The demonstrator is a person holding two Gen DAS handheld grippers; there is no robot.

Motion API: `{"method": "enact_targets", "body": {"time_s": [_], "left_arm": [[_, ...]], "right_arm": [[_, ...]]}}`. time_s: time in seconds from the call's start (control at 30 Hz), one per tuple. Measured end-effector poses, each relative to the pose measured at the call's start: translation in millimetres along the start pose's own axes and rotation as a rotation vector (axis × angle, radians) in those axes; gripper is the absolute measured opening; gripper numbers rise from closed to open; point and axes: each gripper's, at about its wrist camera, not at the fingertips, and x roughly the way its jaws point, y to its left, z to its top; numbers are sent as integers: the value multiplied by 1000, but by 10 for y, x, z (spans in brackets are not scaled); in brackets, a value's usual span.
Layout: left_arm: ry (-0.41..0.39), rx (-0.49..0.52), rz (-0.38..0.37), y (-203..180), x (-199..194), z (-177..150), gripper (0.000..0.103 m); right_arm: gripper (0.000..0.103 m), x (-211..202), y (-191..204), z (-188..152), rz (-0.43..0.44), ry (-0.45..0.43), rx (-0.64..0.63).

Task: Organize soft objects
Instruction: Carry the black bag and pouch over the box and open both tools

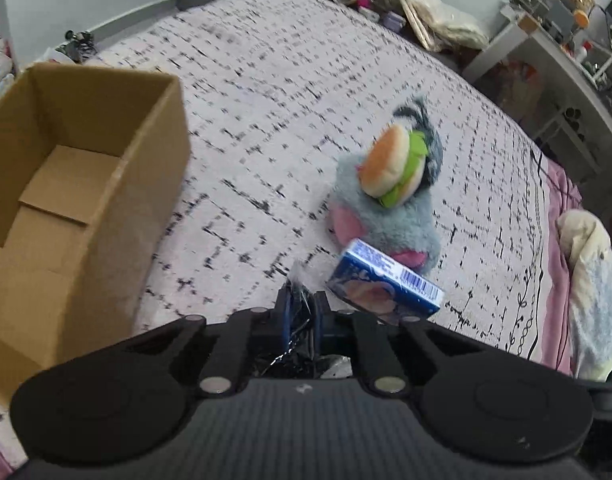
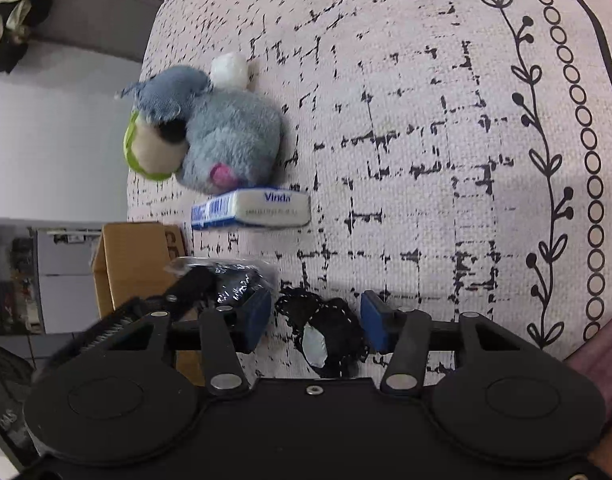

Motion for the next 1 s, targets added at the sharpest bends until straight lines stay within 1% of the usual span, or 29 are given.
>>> {"method": "enact_targets", "body": {"time_s": [0.17, 0.23, 0.27, 0.3, 0.33, 0.37, 0.43, 0.53, 0.63, 0.8, 1.0], "left_arm": [[-36, -19, -7, 72, -173, 15, 7], [-48, -25, -12, 91, -233, 9, 7], [-52, -26, -14, 97, -260, 8, 7], [-57, -29, -17, 103, -292, 6, 7], [-62, -32, -21, 109, -319, 6, 7], [-67, -36, -25, 116, -348, 8, 7], [-83, -36, -35, 134, -422, 8, 7], [-119, -26, -50, 160, -534, -7, 7], [-149, -39, -66, 215, -642, -18, 7], [-211, -66, -99, 357, -862, -4, 7], [-249, -121, -91, 617, -1059, 74, 7]], "right_arm": [[51, 42, 73, -105, -34, 1, -54], [49, 52, 101, -129, -50, -9, -79], [36, 57, 109, -132, -56, -10, -88], [14, 76, 110, -125, -57, -1, -95], [13, 96, 111, -127, -51, 16, -98], [12, 93, 124, -133, -43, 15, -106], [11, 45, 200, -149, -38, -18, -150], [11, -60, 283, -159, 4, -64, -180], [11, -185, 404, -183, 45, -101, -241], [11, -327, 595, -305, 82, -143, -316], [11, -482, 899, -350, 107, -177, -414]]}}
